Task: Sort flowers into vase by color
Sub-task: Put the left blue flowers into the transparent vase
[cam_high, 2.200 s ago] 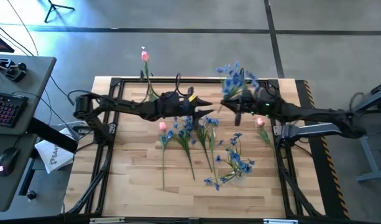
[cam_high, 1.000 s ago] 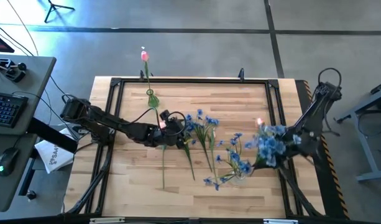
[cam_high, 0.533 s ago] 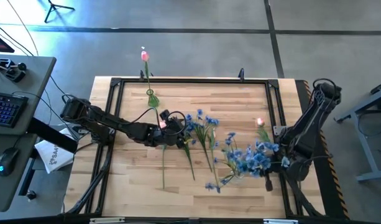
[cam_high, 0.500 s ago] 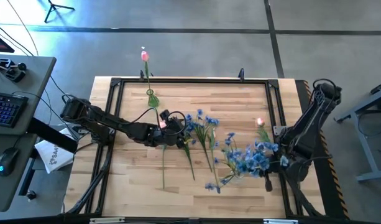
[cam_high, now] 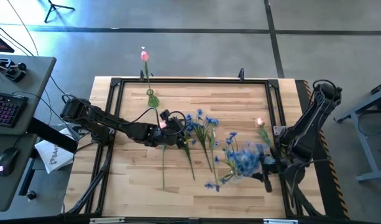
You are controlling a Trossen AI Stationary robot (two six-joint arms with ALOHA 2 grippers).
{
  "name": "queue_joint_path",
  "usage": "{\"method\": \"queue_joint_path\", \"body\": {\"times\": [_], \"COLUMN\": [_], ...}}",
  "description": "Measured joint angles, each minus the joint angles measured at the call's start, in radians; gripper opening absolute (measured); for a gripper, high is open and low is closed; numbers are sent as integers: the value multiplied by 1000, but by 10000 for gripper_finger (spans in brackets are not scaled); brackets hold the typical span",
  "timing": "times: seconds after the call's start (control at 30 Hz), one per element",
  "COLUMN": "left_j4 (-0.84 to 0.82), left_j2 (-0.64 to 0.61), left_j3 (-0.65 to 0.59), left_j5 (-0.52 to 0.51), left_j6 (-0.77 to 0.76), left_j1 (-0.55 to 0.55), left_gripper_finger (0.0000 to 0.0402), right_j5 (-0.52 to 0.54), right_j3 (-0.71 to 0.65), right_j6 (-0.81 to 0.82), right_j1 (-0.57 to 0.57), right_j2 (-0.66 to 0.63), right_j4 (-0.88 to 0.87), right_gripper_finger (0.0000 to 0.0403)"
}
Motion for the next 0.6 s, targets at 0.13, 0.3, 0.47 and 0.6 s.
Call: {"method": "queue_joint_path", "body": {"times": [0.13, 0.3, 0.47, 0.6], "left_j4": [0, 0, 0, 0], "left_j2": [0, 0, 0, 0], "left_j3": [0, 0, 0, 0], "left_j5": [0, 0, 1, 0], "left_j6": [0, -14, -15, -15], "left_j1": [0, 0, 0, 0], "left_gripper_finger": [133, 133, 133, 133], "right_j5": [-167, -216, -295, -394], "right_j3": [49, 141, 237, 285], "right_j6": [170, 320, 559, 751], "right_j1": [0, 14, 13, 13], "right_j2": [-26, -25, -25, -25], "right_j4": [-136, -343, -621, -824], "right_gripper_finger": [206, 205, 190, 177]}}
